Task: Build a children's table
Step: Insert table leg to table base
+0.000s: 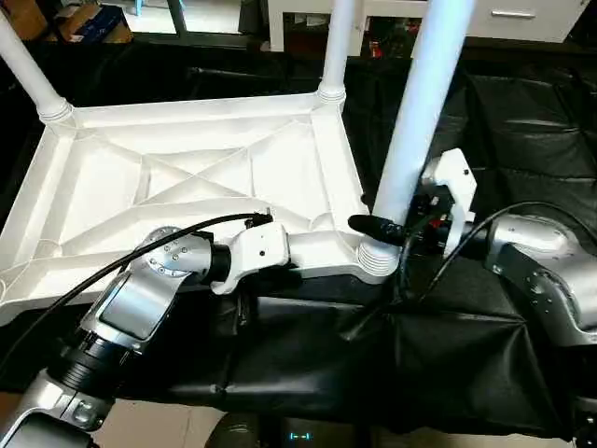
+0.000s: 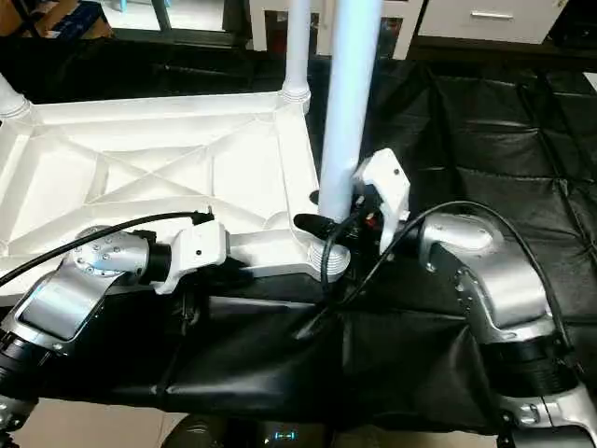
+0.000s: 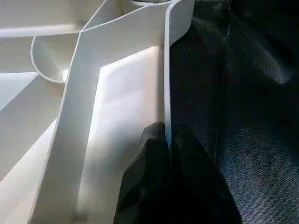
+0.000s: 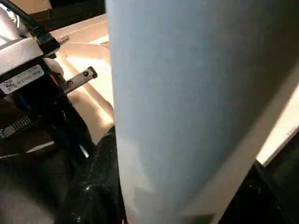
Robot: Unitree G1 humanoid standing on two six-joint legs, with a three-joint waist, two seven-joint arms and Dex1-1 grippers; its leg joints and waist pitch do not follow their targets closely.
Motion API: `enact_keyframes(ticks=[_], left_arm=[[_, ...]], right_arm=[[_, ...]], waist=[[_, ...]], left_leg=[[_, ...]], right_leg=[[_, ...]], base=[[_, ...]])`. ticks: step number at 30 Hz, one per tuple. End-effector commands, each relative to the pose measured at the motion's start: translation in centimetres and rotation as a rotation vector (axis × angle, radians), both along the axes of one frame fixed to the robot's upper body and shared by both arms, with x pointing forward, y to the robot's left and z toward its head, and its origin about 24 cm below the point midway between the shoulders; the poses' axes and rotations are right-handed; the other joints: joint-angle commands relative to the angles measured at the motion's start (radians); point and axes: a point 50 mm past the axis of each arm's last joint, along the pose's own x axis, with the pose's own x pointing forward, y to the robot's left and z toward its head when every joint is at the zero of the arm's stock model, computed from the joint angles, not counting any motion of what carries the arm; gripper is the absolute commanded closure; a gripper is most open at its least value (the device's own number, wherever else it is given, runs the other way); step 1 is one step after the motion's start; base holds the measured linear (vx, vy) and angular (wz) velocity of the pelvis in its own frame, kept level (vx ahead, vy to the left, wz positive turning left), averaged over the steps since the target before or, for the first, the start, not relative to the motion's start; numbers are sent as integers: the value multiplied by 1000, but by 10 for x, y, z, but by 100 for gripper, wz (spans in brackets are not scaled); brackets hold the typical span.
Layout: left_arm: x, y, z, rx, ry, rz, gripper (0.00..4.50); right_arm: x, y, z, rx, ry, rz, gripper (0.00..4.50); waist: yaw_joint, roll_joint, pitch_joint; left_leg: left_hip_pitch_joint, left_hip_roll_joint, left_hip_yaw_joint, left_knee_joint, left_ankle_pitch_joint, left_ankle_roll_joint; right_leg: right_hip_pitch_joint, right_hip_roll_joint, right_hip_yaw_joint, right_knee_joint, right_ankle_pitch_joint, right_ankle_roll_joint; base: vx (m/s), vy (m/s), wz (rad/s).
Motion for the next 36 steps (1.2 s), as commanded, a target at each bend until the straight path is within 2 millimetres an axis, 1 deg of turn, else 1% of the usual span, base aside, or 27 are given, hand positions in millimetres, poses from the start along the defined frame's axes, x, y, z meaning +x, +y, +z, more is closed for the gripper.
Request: enact_keyframes(ticks=[1, 3, 6, 7, 8, 9, 12, 14, 16, 17, 20, 21, 22, 23, 24, 25, 26, 31, 33, 36], left_arm=[[-7, 1, -27, 75, 87, 10, 450], [-7, 2, -27, 75, 87, 10, 450], [-6, 2, -27, 76, 85, 10, 450], [-6, 2, -27, 76, 85, 10, 450], [-6, 2, -27, 76, 84, 11, 450], [-6, 2, -27, 76, 84, 11, 450], [-7, 2, -28, 76, 84, 12, 450], [-7, 2, -28, 76, 84, 11, 450], [-7, 2, -28, 76, 83, 11, 450], [-7, 1, -28, 75, 82, 12, 450], [-7, 1, -28, 75, 79, 14, 450], [-7, 1, -28, 75, 78, 14, 450], [-7, 1, -28, 74, 78, 15, 450], [-6, 1, -28, 74, 76, 17, 450], [-6, 1, -27, 74, 76, 18, 450], [-6, 1, -27, 74, 75, 19, 450], [-6, 1, -27, 74, 75, 19, 450], [-5, 1, -27, 75, 74, 22, 450], [-5, 1, -27, 75, 74, 22, 450], [-5, 1, -27, 76, 74, 22, 450]], right_arm=[[3, 4, -7, -23, -1, 7, 264], [5, 5, -8, -15, -8, 1, 264], [9, 4, -10, 21, 4, -20, 264], [9, 3, -12, 27, 9, -22, 264], [9, 2, -13, 35, 14, -25, 264], [8, 1, -14, 41, 18, -30, 264], [8, -3, -17, 75, 39, -52, 264], [7, -6, -20, 88, 55, -61, 264], [5, -10, -24, 78, 61, -71, 264], [4, -12, -26, 78, 63, -77, 264], [0, -17, -28, 85, 64, -98, 264], [-1, -19, -28, 88, 64, -103, 264], [-2, -21, -29, 92, 62, -111, 264], [-5, -25, -30, 101, 62, -131, 264], [-5, -26, -31, 103, 62, -135, 264], [-7, -28, -31, 107, 63, -144, 264], [-8, -28, -32, 108, 64, -146, 264], [-14, -35, -35, 120, 68, -173, 264], [-20, -39, -38, 124, 70, -199, 264], [-24, -41, -41, 129, 72, -215, 264]], waist=[[-8, -15, -56], [-9, -15, -54], [-11, -14, -54], [-13, -19, -56], [-11, -16, -56], [-12, -15, -55], [-12, -16, -57], [-12, -16, -58], [-11, -16, -59], [-11, -18, -59], [-8, -17, -58], [-7, -18, -59], [-8, -18, -60], [-6, -16, -58], [-4, -17, -59], [-5, -17, -59], [-3, -17, -59], [3, -17, -59], [5, -15, -58], [8, -17, -57]], left_leg=[[62, 125, -68, -93, -276, -11], [61, 125, -69, -95, -296, -15], [62, 126, -71, -97, -326, -27], [61, 126, -71, -97, -327, -27], [62, 128, -72, -98, -330, -31], [62, 127, -72, -99, -331, -35], [65, 126, -71, -99, -336, -41], [64, 126, -70, -98, -324, -37], [65, 126, -68, -97, -309, -29], [64, 125, -67, -96, -304, -25], [64, 126, -66, -95, -286, -11], [65, 126, -66, -95, -284, -9], [63, 126, -67, -94, -273, -4], [65, 127, -66, -95, -273, -2], [68, 127, -64, -93, -274, -2], [64, 126, -66, -95, -271, 0], [66, 126, -66, -94, -270, 0], [67, 126, -65, -93, -256, 7], [66, 126, -65, -93, -256, 7], [65, 126, -66, -94, -258, 6]], right_leg=[[8, -43, 32, -56, -175, -149], [7, -43, 33, -59, -199, -147], [5, -44, 34, -62, -240, -139], [7, -44, 34, -62, -245, -138], [5, -45, 35, -63, -254, -134], [4, -43, 35, -62, -252, -132], [3, -42, 35, -63, -240, -132], [4, -41, 35, -61, -217, -136], [4, -41, 35, -60, -191, -141], [6, -41, 34, -59, -184, -143], [6, -42, 35, -58, -168, -146], [6, -41, 34, -58, -165, -146], [8, -41, 33, -55, -153, -149], [6, -40, 33, -57, -153, -149], [5, -40, 34, -57, -149, -149], [8, -39, 32, -55, -146, -150], [7, -39, 32, -56, -146, -151], [8, -40, 32, -55, -130, -148], [8, -40, 32, -56, -129, -148], [9, -40, 31, -56, -129, -142]], base=[[0, 0, 0], [0, 0, 0], [0, 0, 0], [0, 0, 0], [0, 0, 0], [0, 0, 0], [0, 0, 0], [0, 0, 0], [0, 0, 0], [0, 0, 0], [0, 0, 0], [0, 0, 0], [0, 0, 0], [0, 0, 0], [0, 0, 0], [0, 0, 0], [0, 0, 0], [0, 0, 0], [0, 0, 0], [0, 0, 0]])
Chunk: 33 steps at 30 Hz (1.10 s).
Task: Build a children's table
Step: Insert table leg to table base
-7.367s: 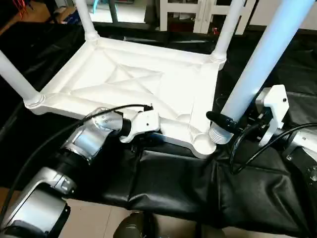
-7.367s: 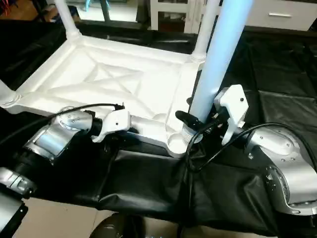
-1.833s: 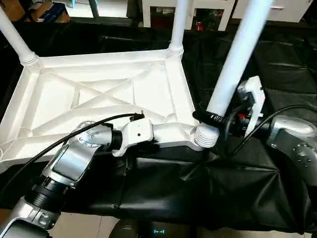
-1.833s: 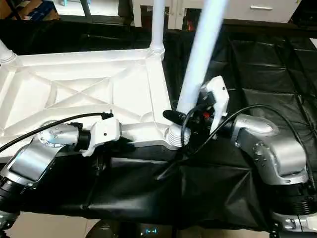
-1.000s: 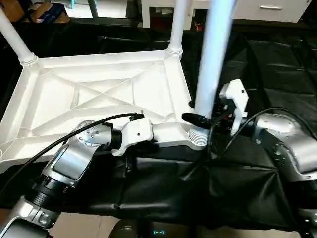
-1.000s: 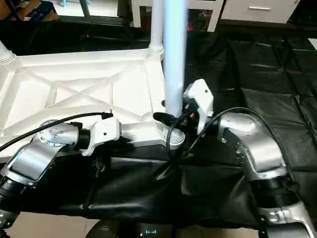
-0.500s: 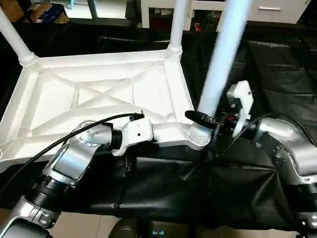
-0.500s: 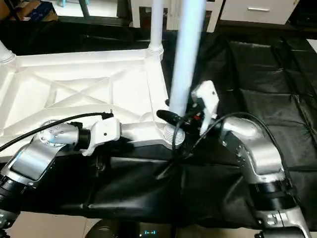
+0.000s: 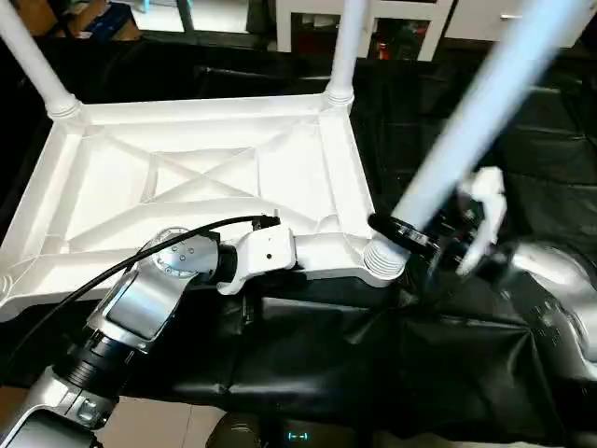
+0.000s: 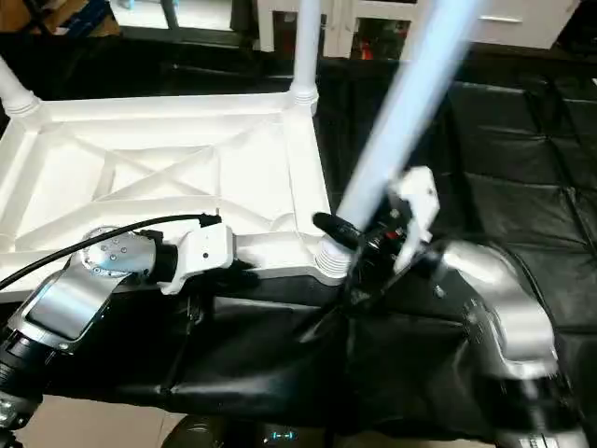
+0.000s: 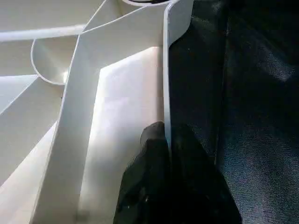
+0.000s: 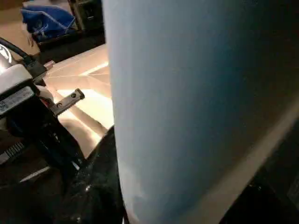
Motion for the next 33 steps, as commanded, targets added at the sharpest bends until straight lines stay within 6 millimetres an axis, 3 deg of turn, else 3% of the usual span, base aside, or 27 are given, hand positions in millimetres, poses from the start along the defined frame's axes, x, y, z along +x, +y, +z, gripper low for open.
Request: enact_keyframes(ticks=[1, 4, 6, 11, 14, 16, 20, 25, 33], left_arm=[[-6, 7, -28, 69, 93, 48, 450], [-5, 6, -28, 68, 92, 50, 450], [-5, 6, -28, 67, 92, 51, 450], [-5, 7, -29, 70, 93, 54, 450], [-5, 7, -29, 70, 93, 57, 450], [-4, 6, -29, 71, 92, 59, 450], [-4, 6, -29, 71, 91, 62, 450], [-3, 7, -29, 75, 89, 65, 450], [-4, 7, -30, 76, 90, 67, 450]], right_arm=[[-5, -16, -19, -54, 95, -72, 264], [-12, -16, -23, -50, 94, -87, 264], [-15, -16, -24, -51, 93, -90, 264], [-25, -9, -29, -96, 89, -52, 264], [-30, -2, -32, -141, 83, -13, 264], [-32, 0, -34, -154, 79, 3, 264], [-34, 3, -36, -157, 77, 13, 264], [-37, 4, -39, -174, 79, 24, 264], [-42, 6, -47, -170, 103, 16, 264]], waist=[[-11, -12, -56], [-11, -12, -54], [-7, -12, -53], [-7, -11, -51], [-7, -12, -48], [-6, -11, -47], [-8, -11, -47], [-8, -12, -45], [-9, -11, -46]], left_leg=[[63, 126, -66, -93, -266, 4], [63, 127, -67, -95, -284, -2], [74, 128, -62, -94, -297, -13], [71, 127, -65, -98, -293, -19], [71, 128, -68, -102, -328, -31], [76, 129, -68, -102, -342, -39], [70, 129, -71, -103, -331, -37], [71, 130, -72, -105, -350, -39], [71, 130, -70, -104, -321, -27]], right_leg=[[5, -41, 31, -56, -142, -145], [3, -41, 32, -59, -169, -140], [-5, -37, 35, -62, -156, -130], [2, -38, 33, -60, -131, -131], [7, -42, 34, -66, -187, -122], [3, -43, 36, -69, -207, -118], [9, -43, 35, -66, -187, -122], [8, -44, 36, -70, -213, -116], [12, -44, 35, -67, -161, -122]], base=[[0, 0, 0], [0, 0, 0], [0, 0, 0], [0, 0, 0], [0, 0, 0], [0, 0, 0], [0, 0, 0], [0, 0, 0], [0, 0, 0]])
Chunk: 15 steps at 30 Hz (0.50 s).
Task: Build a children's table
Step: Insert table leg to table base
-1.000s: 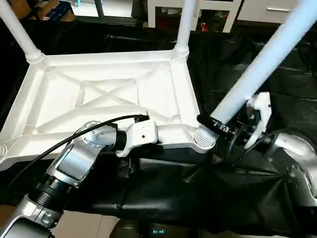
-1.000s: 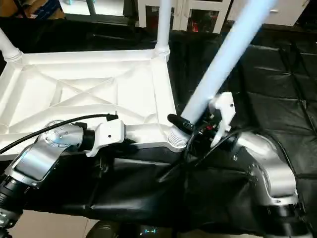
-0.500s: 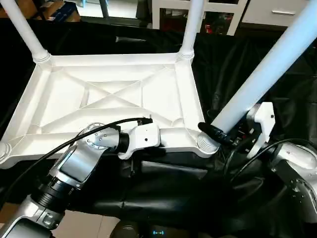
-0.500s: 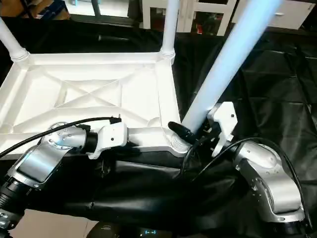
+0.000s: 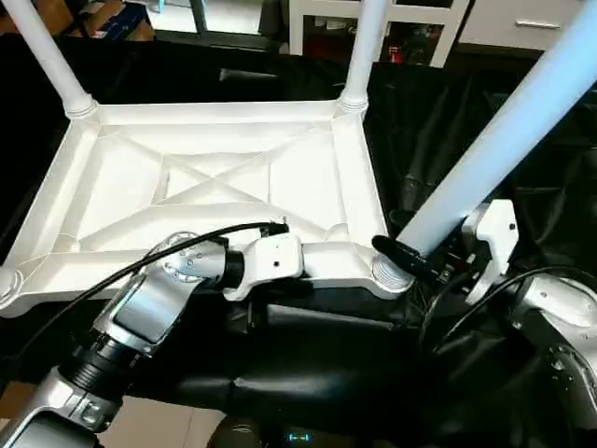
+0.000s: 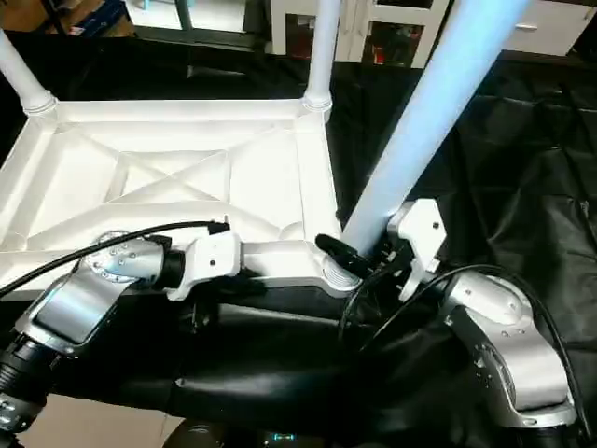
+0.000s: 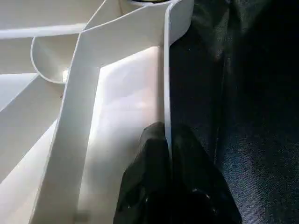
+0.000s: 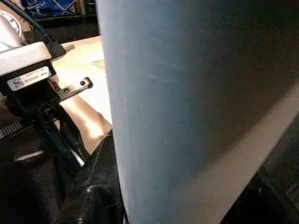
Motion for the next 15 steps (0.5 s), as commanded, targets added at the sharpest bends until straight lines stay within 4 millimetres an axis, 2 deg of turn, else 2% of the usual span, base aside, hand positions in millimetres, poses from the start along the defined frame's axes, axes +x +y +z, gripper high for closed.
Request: enact_keyframes(ticks=[1, 5, 10, 14, 15], left_arm=[[0, 14, -26, 74, 71, 103, 450], [0, 14, -26, 76, 70, 103, 450], [1, 14, -26, 81, 69, 100, 450], [2, 15, -26, 84, 68, 98, 450], [2, 15, -26, 85, 68, 98, 450]], right_arm=[[-14, 0, -44, -24, 229, -5, 264], [-15, -3, -54, 12, 289, -63, 264], [-19, -10, -70, -62, 397, -77, 264], [-20, -14, -72, -138, 405, -53, 264], [-20, -14, -72, -139, 411, -48, 264]], waist=[[-13, -13, -44], [-13, -12, -44], [-13, -8, -42], [-12, -7, -37], [-10, -7, -39]], left_leg=[[55, 130, -71, -92, -323, -27], [56, 130, -73, -94, -342, -36], [60, 131, -74, -98, -379, -61], [66, 131, -74, -101, -420, -82], [70, 132, -74, -100, -426, -87]], right_leg=[[-7, -44, 35, -57, -159, -141], [-8, -44, 35, -59, -177, -138], [-11, -42, 35, -62, -207, -125], [-14, -43, 38, -69, -245, -112], [-14, -45, 41, -70, -249, -112]], base=[[0, 0, 0], [0, 0, 0], [0, 0, 0], [0, 0, 0], [0, 0, 0]])
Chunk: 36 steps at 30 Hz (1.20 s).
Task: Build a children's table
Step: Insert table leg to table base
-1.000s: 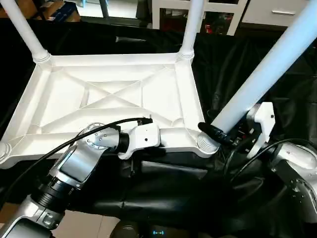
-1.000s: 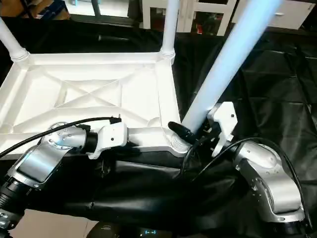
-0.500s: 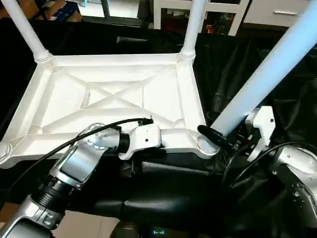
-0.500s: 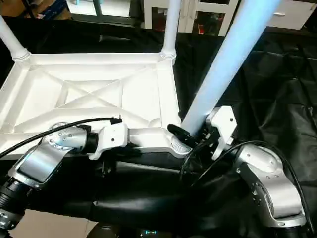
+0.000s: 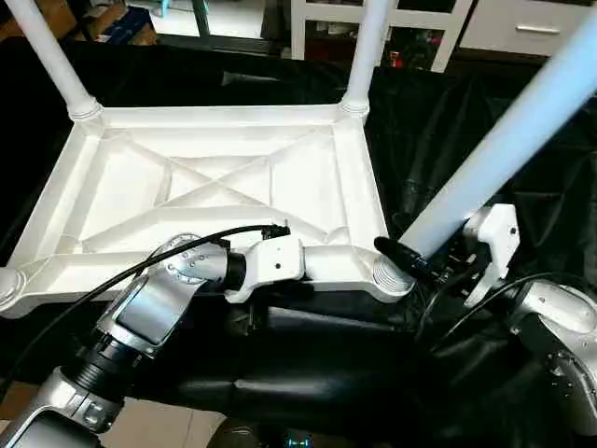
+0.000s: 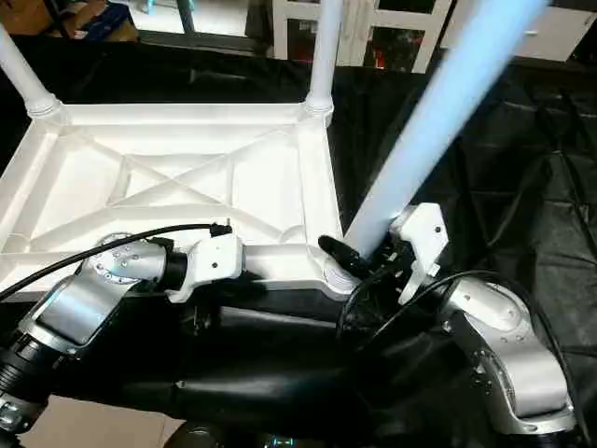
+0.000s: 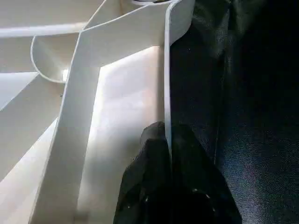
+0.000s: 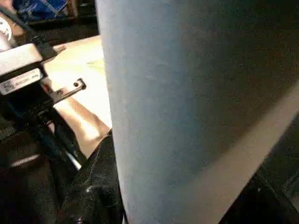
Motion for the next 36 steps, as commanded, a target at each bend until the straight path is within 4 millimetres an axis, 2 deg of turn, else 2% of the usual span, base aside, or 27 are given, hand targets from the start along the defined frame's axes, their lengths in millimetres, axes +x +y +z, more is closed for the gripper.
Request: enact_keyframes(ticks=[1, 4, 7, 8, 10, 12, 16, 19, 22, 28, 36], left_arm=[[3, 17, -21, 81, 50, 103, 450], [3, 15, -21, 80, 48, 101, 450], [3, 15, -22, 79, 47, 101, 450], [2, 15, -22, 78, 46, 102, 450], [2, 15, -22, 77, 44, 106, 450], [2, 15, -22, 77, 43, 107, 450], [2, 17, -21, 81, 40, 109, 450], [3, 17, -21, 82, 38, 109, 450], [4, 16, -21, 84, 35, 105, 450], [5, 15, -21, 85, 32, 102, 450], [6, 15, -21, 90, 24, 100, 450]], right_arm=[[-18, -12, -64, -149, 377, -3, 264], [-21, -12, -68, -232, 418, 66, 264], [-21, -13, -70, -237, 440, 66, 264], [-22, -14, -72, -238, 446, 58, 264], [-24, -16, -76, -236, 455, 36, 264], [-24, -17, -77, -224, 454, 20, 264], [-15, -22, -70, -163, 415, -59, 264], [-12, -24, -67, -135, 414, -87, 264], [-18, -27, -74, -142, 446, -94, 264], [-21, -24, -76, -171, 427, -68, 264], [-5, -17, -51, -157, 296, -48, 264]], waist=[[-10, -7, -33], [-9, -7, -37], [-8, -8, -38], [-9, -16, -41], [-8, -15, -40], [-8, -15, -40], [-9, -9, -40], [-11, -11, -39], [-11, -9, -40], [-9, -8, -46], [-10, -11, -45]], left_leg=[[59, 132, -74, -94, -416, -83], [58, 133, -71, -92, -363, -64], [59, 133, -69, -92, -352, -59], [56, 133, -70, -91, -353, -55], [51, 134, -74, -93, -372, -55], [52, 135, -75, -94, -386, -59], [53, 135, -80, -99, -434, -88], [52, 135, -84, -101, -475, -104], [55, 135, -84, -102, -486, -119], [55, 134, -80, -102, -453, -119], [53, 136, -84, -103, -491, -123]], right_leg=[[-25, -45, 39, -65, -228, -128], [-20, -42, 37, -58, -153, -138], [-19, -39, 38, -57, -111, -148], [-15, -40, 37, -56, -111, -151], [-13, -46, 38, -59, -159, -151], [-14, -47, 39, -62, -185, -149], [-18, -45, 39, -65, -229, -136], [-20, -47, 40, -70, -278, -125], [-24, -43, 40, -70, -270, -116], [-21, -40, 38, -65, -194, -117], [-23, -46, 41, -71, -278, -107]], base=[[0, 0, 0], [0, 0, 0], [0, 0, 0], [0, 0, 0], [0, 0, 0], [0, 0, 0], [0, 0, 0], [0, 0, 0], [0, 0, 0], [0, 0, 0], [0, 0, 0]])
